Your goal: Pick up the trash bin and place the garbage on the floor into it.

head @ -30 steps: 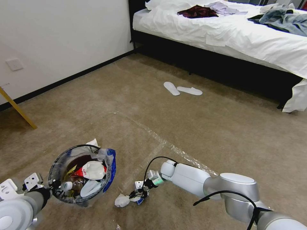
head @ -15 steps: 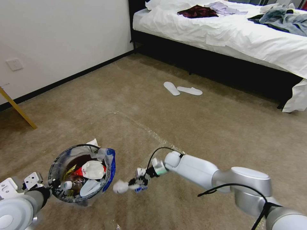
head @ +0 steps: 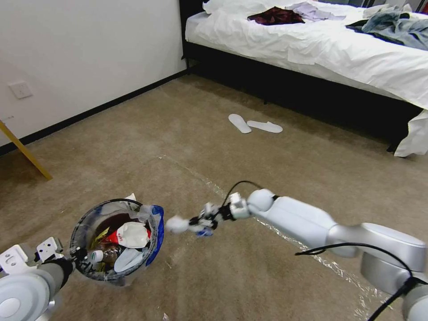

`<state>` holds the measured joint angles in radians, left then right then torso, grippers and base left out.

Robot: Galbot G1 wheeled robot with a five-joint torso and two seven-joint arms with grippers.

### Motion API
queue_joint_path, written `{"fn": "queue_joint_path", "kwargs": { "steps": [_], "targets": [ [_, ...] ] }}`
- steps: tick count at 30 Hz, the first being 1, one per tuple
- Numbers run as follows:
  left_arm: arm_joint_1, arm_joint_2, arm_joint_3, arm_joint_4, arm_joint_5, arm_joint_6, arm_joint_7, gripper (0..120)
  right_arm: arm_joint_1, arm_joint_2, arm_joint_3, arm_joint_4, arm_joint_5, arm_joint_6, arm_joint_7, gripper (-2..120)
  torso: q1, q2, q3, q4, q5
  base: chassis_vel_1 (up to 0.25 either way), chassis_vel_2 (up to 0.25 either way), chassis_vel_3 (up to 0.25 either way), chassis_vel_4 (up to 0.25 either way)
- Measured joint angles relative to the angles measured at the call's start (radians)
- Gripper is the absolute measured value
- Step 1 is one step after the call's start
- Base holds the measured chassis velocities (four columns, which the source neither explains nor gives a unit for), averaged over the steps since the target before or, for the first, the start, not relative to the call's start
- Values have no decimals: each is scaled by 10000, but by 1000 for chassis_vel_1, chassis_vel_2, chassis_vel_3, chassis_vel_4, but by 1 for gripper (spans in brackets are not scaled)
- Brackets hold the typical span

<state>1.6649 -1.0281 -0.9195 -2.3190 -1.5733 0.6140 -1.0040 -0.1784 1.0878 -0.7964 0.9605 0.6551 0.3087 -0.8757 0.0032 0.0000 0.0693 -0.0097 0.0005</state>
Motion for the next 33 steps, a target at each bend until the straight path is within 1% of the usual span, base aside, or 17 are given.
{"fn": "queue_joint_path", "kwargs": {
  "steps": [1,3,4,5,9,11,14,16,17,18,19,22,23,24,27,29,33],
  "targets": [
    [0,0,0,0,0,0,0,0,0,0,0,0,0,0,0,0,0,0,0,0,0,0,0,0,0],
    [-14,42,0,110,-7,0,-2,0,-94,-630,533,208,-44,7,23,0,0,0,0,-1,-4,0,0,0,0],
    [-14,42,0,110,-7,0,-2,0,-94,-630,533,208,-44,7,23,0,0,0,0,-1,-4,0,0,0,0],
    [-42,95,-8,183,-29,0,-2,0,-193,-1013,941,371,-37,4,72,0,0,0,0,-2,-2,0,0,0,0],
    [-70,166,-24,244,-69,-5,1,0,-288,-1339,1342,456,-37,4,104,0,0,0,0,-1,-3,0,0,0,0],
    [-125,256,-17,252,-93,-15,1,0,-448,-1650,1845,491,19,25,157,0,0,0,0,0,-3,0,0,0,0],
    [-151,284,3,254,-104,-19,-2,0,-546,-1757,2178,515,114,30,176,0,0,0,0,-1,-1,0,0,0,0],
    [-163,296,56,282,-106,-22,0,0,-679,-1908,2881,655,414,51,274,0,0,0,0,-2,-3,0,0,0,0],
    [-163,296,56,282,-106,-22,0,0,-679,-1908,2881,655,414,51,274,0,0,0,0,-2,-3,0,0,0,0],
    [-168,296,83,315,-97,-23,9,0,-700,-1997,3205,849,764,73,343,0,0,0,1,-1,-2,0,0,0,0],
    [-168,296,83,315,-97,-23,9,0,-700,-1997,3205,849,764,73,343,0,0,0,1,-1,-2,0,0,0,0],
    [-215,304,131,372,-95,-22,26,0,-587,-2257,3763,1863,2308,332,431,0,0,0,0,-1,-3,0,0,0,0],
    [-215,304,131,372,-95,-22,26,0,-587,-2257,3763,1863,2308,332,431,0,0,0,0,-1,-3,0,0,0,0],
    [-214,308,125,373,-103,-23,30,0,-432,-2289,3886,2292,2786,473,430,0,0,0,0,-1,-7,0,0,0,0],
    [-182,307,91,361,-123,-23,32,0,-283,-2290,3933,2773,3231,511,450,0,0,0,0,0,-9,0,0,0,0],
    [-183,327,15,299,-193,-23,11,0,120,-2199,3975,3970,4085,492,678,0,0,0,0,4,-9,0,0,0,0],
    [-181,313,-4,281,-221,-33,6,0,389,-1879,3865,4630,4223,473,891,0,0,0,0,0,-6,0,0,0,0]
  ]
}}
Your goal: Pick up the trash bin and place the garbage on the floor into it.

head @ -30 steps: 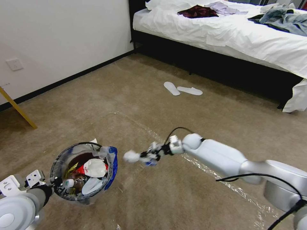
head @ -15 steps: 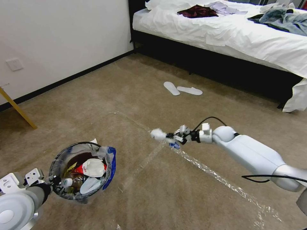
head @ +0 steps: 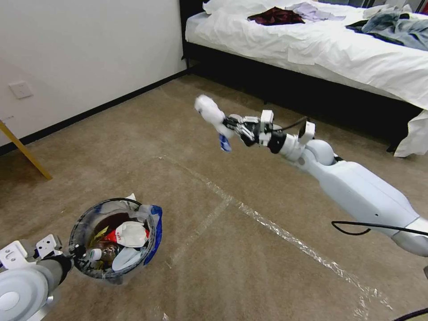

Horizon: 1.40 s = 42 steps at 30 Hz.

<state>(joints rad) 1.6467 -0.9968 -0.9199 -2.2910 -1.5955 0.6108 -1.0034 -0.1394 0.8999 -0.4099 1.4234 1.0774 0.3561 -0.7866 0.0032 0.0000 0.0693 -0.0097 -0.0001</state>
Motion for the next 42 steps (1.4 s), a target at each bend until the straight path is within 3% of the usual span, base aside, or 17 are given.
{"fn": "queue_joint_path", "kwargs": {
  "steps": [15,42],
  "targets": [
    [76,-168,-27,-173,5,-5,-1,0,211,1033,-603,582,376,-387,156,0,0,0,0,1,-1,0,0,0,0],
    [45,-346,65,-215,35,-9,10,0,50,3062,-2815,9,-658,-332,-358,0,0,0,0,0,-1,0,0,0,0]
  ]
}}
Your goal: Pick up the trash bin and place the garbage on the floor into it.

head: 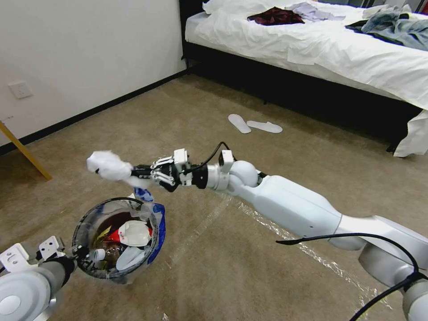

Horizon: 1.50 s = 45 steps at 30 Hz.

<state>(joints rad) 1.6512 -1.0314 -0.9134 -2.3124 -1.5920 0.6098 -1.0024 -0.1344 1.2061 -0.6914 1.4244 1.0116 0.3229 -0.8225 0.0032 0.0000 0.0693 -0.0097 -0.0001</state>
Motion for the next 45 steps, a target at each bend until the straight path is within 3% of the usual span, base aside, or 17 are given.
{"fn": "queue_joint_path", "kwargs": {
  "steps": [6,8,21,44,45],
  "targets": [
    [69,3,-24,-66,-183,43,-77,0,-62,272,-204,-128,-134,30,-57,0,0,0,0,2,0,0,0,0,0],
    [11,69,-71,-182,-766,53,-467,0,-148,421,-419,-194,-260,67,-67,0,0,0,0,0,0,0,0,0,0],
    [55,308,-352,-436,-1887,77,-1097,0,-726,841,-718,-955,-564,126,-56,0,0,0,0,0,1,0,0,0,0],
    [169,186,-466,-757,-2007,45,-1216,0,-1151,843,-898,-1101,-884,196,65,0,-1,1,0,0,1,0,0,0,0],
    [167,179,-469,-762,-2010,43,-1220,0,-1151,803,-936,-1086,-906,239,59,4,0,0,-1,0,2,0,0,0,0]
  ]
}}
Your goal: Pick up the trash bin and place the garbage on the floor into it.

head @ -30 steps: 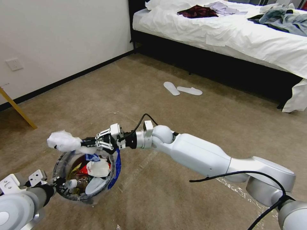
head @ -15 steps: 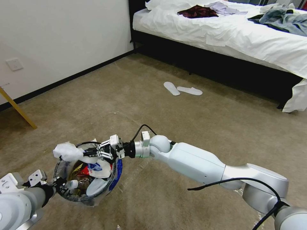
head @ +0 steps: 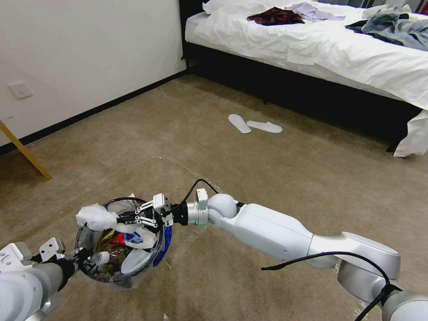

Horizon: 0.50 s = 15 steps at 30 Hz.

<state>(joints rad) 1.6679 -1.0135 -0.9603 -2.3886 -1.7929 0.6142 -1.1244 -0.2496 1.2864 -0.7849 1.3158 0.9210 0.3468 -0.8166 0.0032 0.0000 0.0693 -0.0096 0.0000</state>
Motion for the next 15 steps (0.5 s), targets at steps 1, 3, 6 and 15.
{"fn": "queue_joint_path", "kwargs": {
  "steps": [1,3,6,15],
  "targets": [
    [0,0,0,0,0,0,0,0,0,0,0,0,0,0,0,4,0,0,0,0,0,0,0,0,0],
    [4,-30,-8,-5,-1,0,-5,0,2,-71,-42,8,-68,89,31,14,0,0,0,0,0,0,0,0,0],
    [-7,-56,-7,-21,-3,-1,-20,0,16,-82,-41,-7,-135,4,-79,24,0,0,0,0,0,0,0,0,0],
    [-14,-92,3,-22,-11,-6,-46,0,145,-75,-2,-19,-279,-140,-111,59,0,0,0,0,0,0,0,0,0]
  ]
}}
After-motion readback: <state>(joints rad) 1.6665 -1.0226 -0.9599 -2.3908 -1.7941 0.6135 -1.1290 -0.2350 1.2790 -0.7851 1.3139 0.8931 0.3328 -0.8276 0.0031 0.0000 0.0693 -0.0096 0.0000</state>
